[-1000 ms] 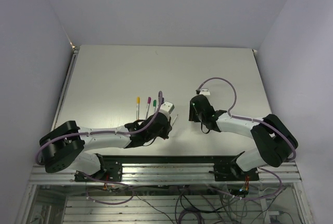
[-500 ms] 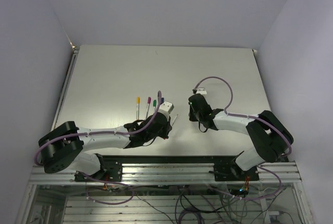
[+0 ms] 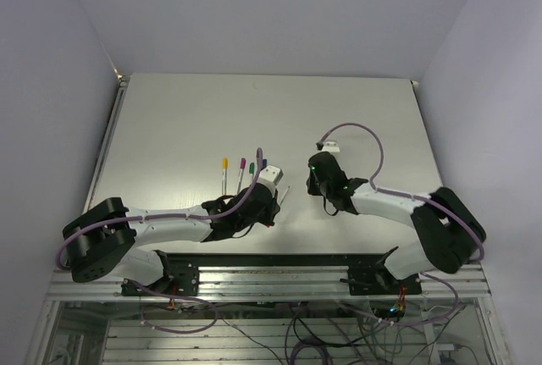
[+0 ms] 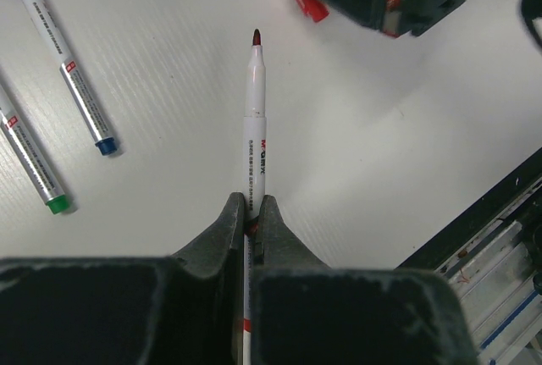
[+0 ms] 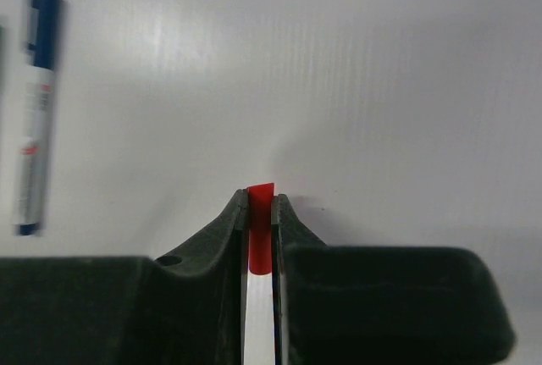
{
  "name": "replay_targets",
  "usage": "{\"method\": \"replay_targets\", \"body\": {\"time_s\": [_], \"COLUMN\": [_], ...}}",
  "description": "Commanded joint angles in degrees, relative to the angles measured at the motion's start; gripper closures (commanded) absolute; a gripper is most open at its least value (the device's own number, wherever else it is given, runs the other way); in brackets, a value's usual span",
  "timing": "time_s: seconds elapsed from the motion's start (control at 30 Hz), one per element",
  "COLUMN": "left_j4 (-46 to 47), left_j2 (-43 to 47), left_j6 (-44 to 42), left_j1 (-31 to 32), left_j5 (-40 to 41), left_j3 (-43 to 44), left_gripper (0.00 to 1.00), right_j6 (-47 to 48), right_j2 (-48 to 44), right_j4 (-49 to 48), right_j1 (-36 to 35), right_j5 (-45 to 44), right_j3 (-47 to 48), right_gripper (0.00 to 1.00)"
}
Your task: Insert the pens into the pen caps
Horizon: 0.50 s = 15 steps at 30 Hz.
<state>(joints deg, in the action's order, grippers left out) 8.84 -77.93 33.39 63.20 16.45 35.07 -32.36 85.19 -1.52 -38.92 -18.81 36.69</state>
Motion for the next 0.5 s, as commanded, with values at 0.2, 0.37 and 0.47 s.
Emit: {"method": "replay_targets", "body": {"time_s": [0.2, 0.37, 0.47], "left_j4": [5.6, 9.0, 11.3], "left_j2": [3.8, 4.2, 3.8], "left_j6": [-1.3, -1.2, -0.9], "left_j1": [-0.3, -0.2, -0.2], "left_j5": [-1.9, -3.9, -5.2], "left_j3": [-0.2, 0.4, 0.9], "left_gripper": [0.93, 0.93, 0.93], "right_j6": [-2.8, -5.4, -7.6], "right_j2": [-21.9, -28.9, -30.4], "right_j4": [-19.6, -28.3, -34.2], "right_j1": [-0.1, -0.2, -0.1], "right_j5": [2.6, 2.9, 3.4], "right_j3": [-9.3, -14.1, -17.3], "right_gripper": [1.0, 1.0, 1.0]}}
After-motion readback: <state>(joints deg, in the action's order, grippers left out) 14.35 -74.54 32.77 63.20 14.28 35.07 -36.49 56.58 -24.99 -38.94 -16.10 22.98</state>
